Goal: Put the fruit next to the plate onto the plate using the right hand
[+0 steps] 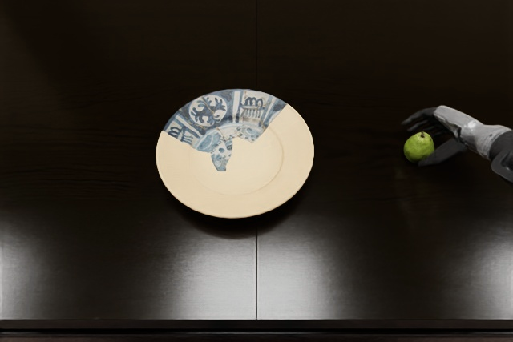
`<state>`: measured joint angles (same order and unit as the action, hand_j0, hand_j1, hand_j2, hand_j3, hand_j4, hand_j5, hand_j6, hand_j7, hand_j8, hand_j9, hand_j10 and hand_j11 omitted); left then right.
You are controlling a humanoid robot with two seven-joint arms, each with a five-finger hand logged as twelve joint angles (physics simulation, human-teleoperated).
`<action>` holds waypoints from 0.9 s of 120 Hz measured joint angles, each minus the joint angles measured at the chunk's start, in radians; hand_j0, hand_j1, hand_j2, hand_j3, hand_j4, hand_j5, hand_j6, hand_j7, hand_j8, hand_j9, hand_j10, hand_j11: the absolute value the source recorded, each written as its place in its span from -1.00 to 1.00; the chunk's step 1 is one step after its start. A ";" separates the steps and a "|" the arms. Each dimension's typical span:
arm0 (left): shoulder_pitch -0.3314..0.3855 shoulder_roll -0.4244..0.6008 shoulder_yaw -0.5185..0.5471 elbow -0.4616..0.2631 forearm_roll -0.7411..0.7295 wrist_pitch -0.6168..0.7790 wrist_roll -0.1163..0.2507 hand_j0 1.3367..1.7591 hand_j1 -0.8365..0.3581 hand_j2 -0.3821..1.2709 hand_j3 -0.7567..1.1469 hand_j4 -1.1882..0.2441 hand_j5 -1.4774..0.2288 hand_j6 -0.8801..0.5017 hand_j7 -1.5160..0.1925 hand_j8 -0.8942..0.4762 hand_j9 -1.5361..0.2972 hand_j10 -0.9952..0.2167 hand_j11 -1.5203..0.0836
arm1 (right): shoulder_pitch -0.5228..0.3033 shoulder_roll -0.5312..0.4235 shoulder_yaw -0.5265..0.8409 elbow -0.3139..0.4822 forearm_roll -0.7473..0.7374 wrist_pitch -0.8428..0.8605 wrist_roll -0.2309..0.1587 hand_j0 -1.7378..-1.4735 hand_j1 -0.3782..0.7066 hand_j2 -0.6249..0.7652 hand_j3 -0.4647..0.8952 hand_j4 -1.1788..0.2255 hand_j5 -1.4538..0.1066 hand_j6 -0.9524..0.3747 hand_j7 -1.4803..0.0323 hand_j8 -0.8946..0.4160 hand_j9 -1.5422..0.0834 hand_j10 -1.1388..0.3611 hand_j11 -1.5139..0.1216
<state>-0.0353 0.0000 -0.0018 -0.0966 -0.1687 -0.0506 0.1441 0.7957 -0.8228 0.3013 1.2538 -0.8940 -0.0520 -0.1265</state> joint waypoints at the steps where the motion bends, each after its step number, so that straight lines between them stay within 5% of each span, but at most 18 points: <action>1: 0.000 0.000 0.000 0.000 0.000 0.000 0.000 0.52 0.94 -0.53 -0.21 0.63 0.70 0.24 0.74 0.27 0.65 0.61 0.86 | 0.000 0.001 0.000 0.000 0.000 0.000 0.000 -0.40 -0.07 -0.21 -0.32 0.11 0.20 -0.17 0.27 -0.25 0.26 -0.02 0.22; 52: 0.000 0.000 0.000 0.001 0.000 0.000 0.000 0.52 0.94 -0.53 -0.21 0.63 0.70 0.24 0.74 0.27 0.65 0.61 0.86 | -0.001 0.017 -0.009 -0.011 -0.005 0.001 0.002 -0.39 0.06 -0.21 -0.32 0.01 0.10 -0.27 0.16 -0.35 0.16 0.06 0.05; 85: 0.000 0.000 0.000 0.000 0.000 0.000 0.000 0.52 0.94 -0.53 -0.21 0.63 0.70 0.24 0.74 0.27 0.65 0.61 0.86 | 0.002 0.018 -0.020 -0.010 -0.015 0.001 0.004 -0.33 0.12 -0.21 -0.32 -0.16 -0.02 -0.24 -0.01 -0.24 0.02 0.17 -0.15; 108: 0.000 0.000 0.000 0.000 0.000 0.000 0.000 0.52 0.94 -0.53 -0.21 0.63 0.70 0.24 0.74 0.27 0.65 0.61 0.86 | 0.001 0.018 -0.022 -0.010 -0.027 0.001 0.007 -0.33 0.18 -0.03 -0.32 -0.27 -0.15 -0.21 -0.14 -0.20 -0.11 0.18 -0.16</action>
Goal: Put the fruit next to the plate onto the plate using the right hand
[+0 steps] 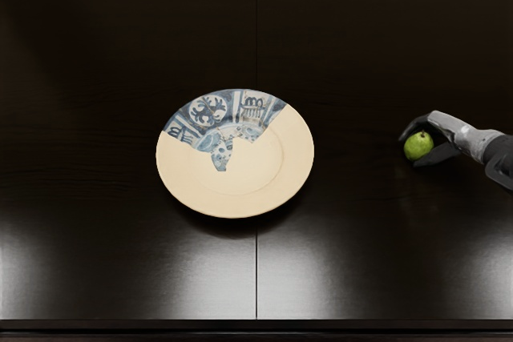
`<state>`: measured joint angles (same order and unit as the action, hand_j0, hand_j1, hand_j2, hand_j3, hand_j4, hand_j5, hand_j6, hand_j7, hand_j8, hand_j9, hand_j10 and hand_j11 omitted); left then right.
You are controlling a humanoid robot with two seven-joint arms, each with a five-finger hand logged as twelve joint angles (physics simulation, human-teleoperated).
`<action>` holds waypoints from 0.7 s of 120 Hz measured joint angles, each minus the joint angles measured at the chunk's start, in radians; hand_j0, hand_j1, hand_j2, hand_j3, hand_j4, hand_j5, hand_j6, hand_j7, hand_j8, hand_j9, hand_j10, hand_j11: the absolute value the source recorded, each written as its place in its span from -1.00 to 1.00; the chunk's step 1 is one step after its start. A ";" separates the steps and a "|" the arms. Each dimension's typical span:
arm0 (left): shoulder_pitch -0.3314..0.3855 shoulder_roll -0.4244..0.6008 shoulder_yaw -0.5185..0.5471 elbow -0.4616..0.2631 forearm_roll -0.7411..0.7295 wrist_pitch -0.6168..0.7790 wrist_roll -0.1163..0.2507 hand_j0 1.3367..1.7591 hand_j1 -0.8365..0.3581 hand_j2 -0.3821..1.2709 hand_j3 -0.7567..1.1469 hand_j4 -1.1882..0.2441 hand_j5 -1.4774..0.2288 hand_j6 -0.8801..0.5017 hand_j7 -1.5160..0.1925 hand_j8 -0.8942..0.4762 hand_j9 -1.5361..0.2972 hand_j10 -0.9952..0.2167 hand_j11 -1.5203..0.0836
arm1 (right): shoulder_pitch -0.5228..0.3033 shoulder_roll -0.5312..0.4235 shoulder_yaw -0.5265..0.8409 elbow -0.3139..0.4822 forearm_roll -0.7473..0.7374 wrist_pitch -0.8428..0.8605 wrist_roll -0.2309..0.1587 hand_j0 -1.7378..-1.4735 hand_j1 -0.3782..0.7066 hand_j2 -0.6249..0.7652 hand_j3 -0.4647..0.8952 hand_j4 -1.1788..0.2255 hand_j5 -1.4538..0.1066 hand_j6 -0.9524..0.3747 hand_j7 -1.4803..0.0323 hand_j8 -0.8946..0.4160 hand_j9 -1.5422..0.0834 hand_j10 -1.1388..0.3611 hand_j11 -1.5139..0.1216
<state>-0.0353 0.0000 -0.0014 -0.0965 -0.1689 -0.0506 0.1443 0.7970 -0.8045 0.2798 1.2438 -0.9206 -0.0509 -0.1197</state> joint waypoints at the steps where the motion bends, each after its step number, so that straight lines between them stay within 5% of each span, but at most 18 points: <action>1: 0.000 0.000 0.000 0.000 0.000 0.000 0.000 0.52 0.94 -0.53 -0.21 0.63 0.70 0.24 0.74 0.27 0.65 0.61 0.86 | 0.000 0.000 0.000 0.000 0.000 0.000 0.000 -0.33 0.19 -0.03 -0.32 -0.27 -0.15 -0.21 -0.14 -0.20 -0.11 0.18 -0.16; 41: 0.000 0.000 0.000 0.000 0.000 0.000 0.000 0.52 0.94 -0.53 -0.21 0.63 0.70 0.24 0.74 0.27 0.65 0.61 0.86 | 0.005 -0.002 0.002 0.000 0.005 0.014 -0.006 -0.31 0.23 0.17 -0.32 -0.45 -0.32 -0.21 -0.34 -0.19 -0.27 0.26 -0.26; 64: 0.000 0.000 0.000 0.000 0.000 0.000 0.000 0.52 0.94 -0.53 -0.20 0.63 0.70 0.24 0.74 0.27 0.65 0.61 0.86 | 0.016 -0.004 0.014 0.006 0.023 0.051 -0.009 -0.30 0.21 0.15 -0.32 -0.46 -0.38 -0.23 -0.38 -0.19 -0.32 -0.17 -0.27; 84: 0.000 0.000 0.000 0.000 0.000 0.000 0.000 0.52 0.94 -0.53 -0.21 0.63 0.70 0.24 0.74 0.27 0.65 0.61 0.86 | 0.043 -0.005 0.022 0.012 0.057 0.097 -0.009 -0.29 0.19 0.12 -0.32 -0.46 -0.41 -0.23 -0.39 -0.17 -0.35 -0.16 -0.34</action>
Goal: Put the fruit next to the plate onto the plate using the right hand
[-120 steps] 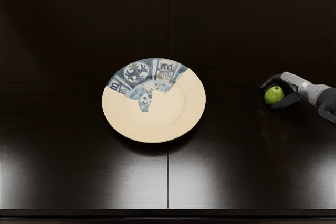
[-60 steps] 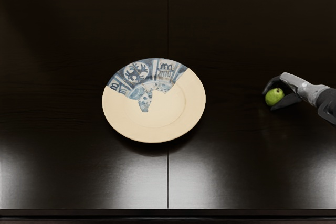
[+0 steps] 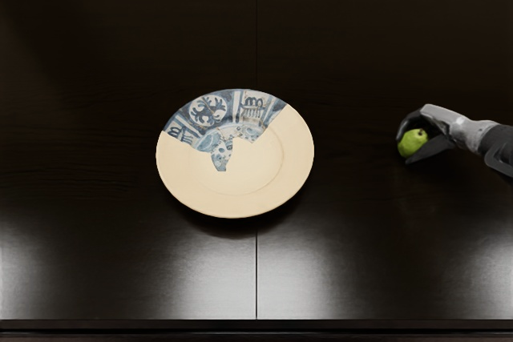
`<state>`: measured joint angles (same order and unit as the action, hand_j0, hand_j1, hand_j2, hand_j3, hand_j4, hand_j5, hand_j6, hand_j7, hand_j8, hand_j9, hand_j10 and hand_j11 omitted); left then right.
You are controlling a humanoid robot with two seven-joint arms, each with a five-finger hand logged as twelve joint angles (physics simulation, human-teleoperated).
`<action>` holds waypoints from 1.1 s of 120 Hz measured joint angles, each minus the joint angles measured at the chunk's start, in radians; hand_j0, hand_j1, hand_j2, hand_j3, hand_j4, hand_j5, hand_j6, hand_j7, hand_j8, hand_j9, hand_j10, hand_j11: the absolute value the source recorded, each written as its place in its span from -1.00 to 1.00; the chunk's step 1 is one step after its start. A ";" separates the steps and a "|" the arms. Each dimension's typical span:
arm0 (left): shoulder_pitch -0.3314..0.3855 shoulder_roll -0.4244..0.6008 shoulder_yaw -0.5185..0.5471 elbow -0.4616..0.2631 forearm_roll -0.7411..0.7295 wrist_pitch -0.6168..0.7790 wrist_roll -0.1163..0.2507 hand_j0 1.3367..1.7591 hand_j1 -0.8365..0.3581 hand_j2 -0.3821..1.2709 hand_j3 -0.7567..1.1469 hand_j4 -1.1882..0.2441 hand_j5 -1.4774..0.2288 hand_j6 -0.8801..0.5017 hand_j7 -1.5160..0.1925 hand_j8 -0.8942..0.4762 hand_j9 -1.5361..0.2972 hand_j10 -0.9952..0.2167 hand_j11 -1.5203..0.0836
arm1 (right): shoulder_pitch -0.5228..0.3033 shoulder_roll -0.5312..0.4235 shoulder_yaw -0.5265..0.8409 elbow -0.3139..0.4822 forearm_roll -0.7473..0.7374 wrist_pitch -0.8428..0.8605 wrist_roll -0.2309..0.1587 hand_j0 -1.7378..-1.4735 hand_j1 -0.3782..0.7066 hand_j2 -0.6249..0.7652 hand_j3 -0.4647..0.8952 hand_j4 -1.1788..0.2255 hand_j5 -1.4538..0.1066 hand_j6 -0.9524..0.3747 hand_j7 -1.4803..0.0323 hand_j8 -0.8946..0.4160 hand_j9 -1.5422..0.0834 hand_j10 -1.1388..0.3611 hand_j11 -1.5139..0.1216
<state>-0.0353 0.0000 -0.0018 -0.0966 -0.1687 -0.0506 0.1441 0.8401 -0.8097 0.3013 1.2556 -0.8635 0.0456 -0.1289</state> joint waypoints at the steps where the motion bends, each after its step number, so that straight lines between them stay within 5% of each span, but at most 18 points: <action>1: 0.000 0.000 0.000 0.000 0.000 0.000 0.000 0.52 0.94 -0.53 -0.21 0.63 0.70 0.24 0.74 0.27 0.65 0.61 0.86 | 0.002 0.000 0.001 0.000 0.003 0.004 0.000 -0.29 0.19 0.13 -0.32 -0.46 -0.41 -0.23 -0.39 -0.17 -0.35 -0.16 -0.35; 57: 0.000 0.000 0.000 0.000 0.000 0.000 0.000 0.52 0.94 -0.53 -0.21 0.63 0.70 0.24 0.74 0.27 0.65 0.61 0.86 | 0.152 -0.001 0.012 0.018 0.209 0.242 -0.002 -0.29 0.15 0.09 -0.32 -0.45 -0.46 -0.24 -0.41 -0.16 -0.38 -0.15 -0.40; 92: 0.000 0.000 0.000 0.000 0.000 0.000 0.000 0.52 0.94 -0.53 -0.21 0.63 0.70 0.24 0.74 0.27 0.65 0.61 0.86 | 0.253 0.004 0.012 0.098 0.297 0.337 -0.009 -0.30 0.10 0.04 -0.32 -0.46 -0.50 -0.28 -0.43 -0.17 -0.41 -0.17 -0.43; 132: 0.000 0.000 0.000 0.000 0.000 0.000 0.000 0.52 0.94 -0.53 -0.21 0.63 0.70 0.24 0.74 0.27 0.65 0.61 0.86 | 0.339 0.188 0.011 0.124 0.315 0.335 -0.067 -0.30 0.08 0.02 -0.32 -0.48 -0.55 -0.27 -0.46 -0.15 -0.45 -0.15 -0.47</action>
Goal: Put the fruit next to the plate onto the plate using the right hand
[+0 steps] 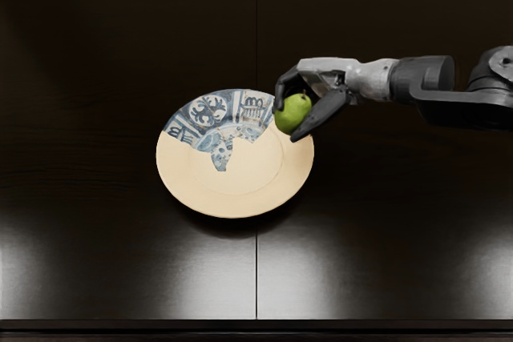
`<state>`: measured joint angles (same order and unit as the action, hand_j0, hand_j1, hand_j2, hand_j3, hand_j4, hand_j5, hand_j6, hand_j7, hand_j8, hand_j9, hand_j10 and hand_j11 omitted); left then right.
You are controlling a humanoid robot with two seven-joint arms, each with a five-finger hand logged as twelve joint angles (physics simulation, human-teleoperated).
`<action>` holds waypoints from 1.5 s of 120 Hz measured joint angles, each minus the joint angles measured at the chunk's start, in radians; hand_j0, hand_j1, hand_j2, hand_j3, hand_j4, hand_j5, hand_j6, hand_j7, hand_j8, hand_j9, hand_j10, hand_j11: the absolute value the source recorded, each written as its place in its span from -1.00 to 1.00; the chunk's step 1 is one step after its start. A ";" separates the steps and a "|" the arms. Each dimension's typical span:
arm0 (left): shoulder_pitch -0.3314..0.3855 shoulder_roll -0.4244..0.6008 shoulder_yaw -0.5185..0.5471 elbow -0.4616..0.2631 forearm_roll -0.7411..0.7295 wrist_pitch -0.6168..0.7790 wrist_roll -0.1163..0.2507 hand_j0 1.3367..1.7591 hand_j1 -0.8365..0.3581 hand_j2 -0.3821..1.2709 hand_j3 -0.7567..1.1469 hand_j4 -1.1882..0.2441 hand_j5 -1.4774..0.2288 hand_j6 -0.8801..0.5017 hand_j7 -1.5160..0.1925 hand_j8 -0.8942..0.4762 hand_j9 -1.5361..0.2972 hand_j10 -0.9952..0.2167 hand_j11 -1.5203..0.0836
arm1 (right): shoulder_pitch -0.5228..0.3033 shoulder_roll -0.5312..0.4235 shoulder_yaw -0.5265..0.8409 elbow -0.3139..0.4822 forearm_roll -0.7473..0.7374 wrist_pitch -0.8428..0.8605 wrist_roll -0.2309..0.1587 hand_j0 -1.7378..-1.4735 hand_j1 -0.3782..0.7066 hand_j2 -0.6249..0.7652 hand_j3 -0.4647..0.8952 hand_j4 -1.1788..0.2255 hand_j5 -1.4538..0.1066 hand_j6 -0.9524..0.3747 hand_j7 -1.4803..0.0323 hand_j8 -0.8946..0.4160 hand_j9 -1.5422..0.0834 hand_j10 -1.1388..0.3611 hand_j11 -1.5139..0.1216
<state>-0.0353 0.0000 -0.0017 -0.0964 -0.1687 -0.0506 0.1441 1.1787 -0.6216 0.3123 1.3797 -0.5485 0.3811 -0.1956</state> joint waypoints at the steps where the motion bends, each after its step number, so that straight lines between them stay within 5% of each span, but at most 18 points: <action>1: 0.000 0.000 0.000 0.000 0.000 0.000 0.000 0.52 0.94 -0.53 -0.21 0.63 0.70 0.24 0.74 0.27 0.65 0.61 0.86 | 0.002 0.006 0.000 0.000 0.000 0.000 -0.002 -0.30 0.08 0.01 -0.32 -0.48 -0.56 -0.28 -0.46 -0.15 -0.45 -0.15 -0.47; 28: 0.000 0.000 0.000 0.000 0.000 0.000 0.000 0.52 0.94 -0.53 -0.21 0.63 0.70 0.24 0.74 0.27 0.65 0.61 0.86 | 0.030 0.144 -0.006 -0.014 -0.040 -0.053 -0.052 -0.30 0.11 0.06 -0.32 -0.48 -0.59 -0.26 -0.48 -0.11 -0.48 -0.13 -0.50; 74: 0.000 0.000 0.000 0.000 0.000 0.000 0.000 0.52 0.94 -0.53 -0.21 0.63 0.70 0.24 0.74 0.27 0.65 0.61 0.86 | 0.016 0.307 -0.044 -0.091 -0.190 -0.153 -0.061 -0.30 0.17 0.15 -0.32 -0.49 -0.57 -0.27 -0.48 -0.10 -0.48 -0.13 -0.51; 140: 0.000 0.000 0.000 0.000 0.000 0.000 0.000 0.52 0.94 -0.53 -0.21 0.63 0.70 0.24 0.74 0.27 0.65 0.61 0.86 | 0.009 0.396 -0.121 -0.173 -0.236 -0.212 -0.060 -0.30 0.19 0.17 -0.32 -0.48 -0.54 -0.26 -0.46 -0.09 -0.45 -0.14 -0.51; 180: 0.000 0.000 0.000 0.000 0.000 0.000 0.000 0.52 0.94 -0.53 -0.21 0.63 0.70 0.24 0.74 0.27 0.65 0.61 0.86 | 0.001 0.397 -0.124 -0.176 -0.233 -0.207 -0.059 -0.36 0.12 0.12 -0.32 -0.23 -0.21 -0.42 -0.14 -0.29 -0.14 -0.26 -0.18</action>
<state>-0.0353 0.0000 -0.0016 -0.0965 -0.1687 -0.0506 0.1442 1.1800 -0.2250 0.1886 1.2041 -0.7815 0.1738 -0.2550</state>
